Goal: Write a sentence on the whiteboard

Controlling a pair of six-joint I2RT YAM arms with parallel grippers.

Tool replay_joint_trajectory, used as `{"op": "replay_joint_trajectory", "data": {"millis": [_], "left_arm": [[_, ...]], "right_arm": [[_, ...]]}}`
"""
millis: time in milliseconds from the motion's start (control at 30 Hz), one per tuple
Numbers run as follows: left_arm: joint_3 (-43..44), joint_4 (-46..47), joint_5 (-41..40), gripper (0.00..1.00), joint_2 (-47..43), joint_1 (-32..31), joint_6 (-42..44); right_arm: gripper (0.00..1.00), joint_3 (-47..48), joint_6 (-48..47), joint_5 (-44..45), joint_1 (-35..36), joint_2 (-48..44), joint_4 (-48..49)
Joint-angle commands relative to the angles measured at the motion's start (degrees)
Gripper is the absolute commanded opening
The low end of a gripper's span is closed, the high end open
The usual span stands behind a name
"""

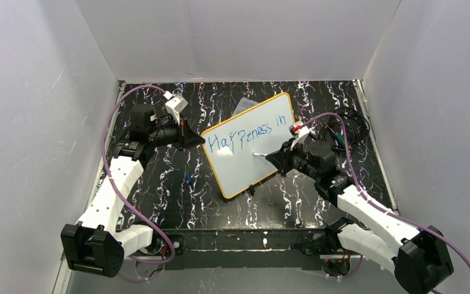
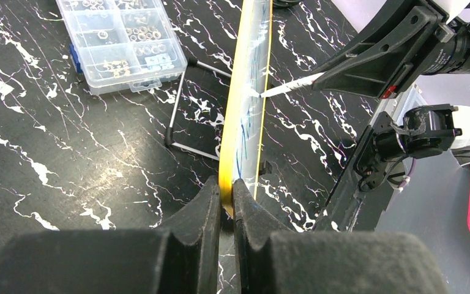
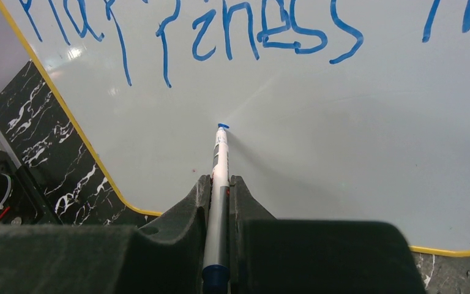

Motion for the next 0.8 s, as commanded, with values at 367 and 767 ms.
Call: {"op": "replay_joint_trajectory", "data": {"millis": [367,767], "left_arm": [[-0.4,0.8,2.4,0.0,-1.3,-0.4,1.5],[-0.2,0.8,2.5,0.0,-1.2,-0.4,1.5]], "right_arm": [[0.01,0.6,-1.3,6.2,0.4,-1.5,-2.6],[0.01,3.5,-0.9,5.3,0.4,0.7,3.3]]}}
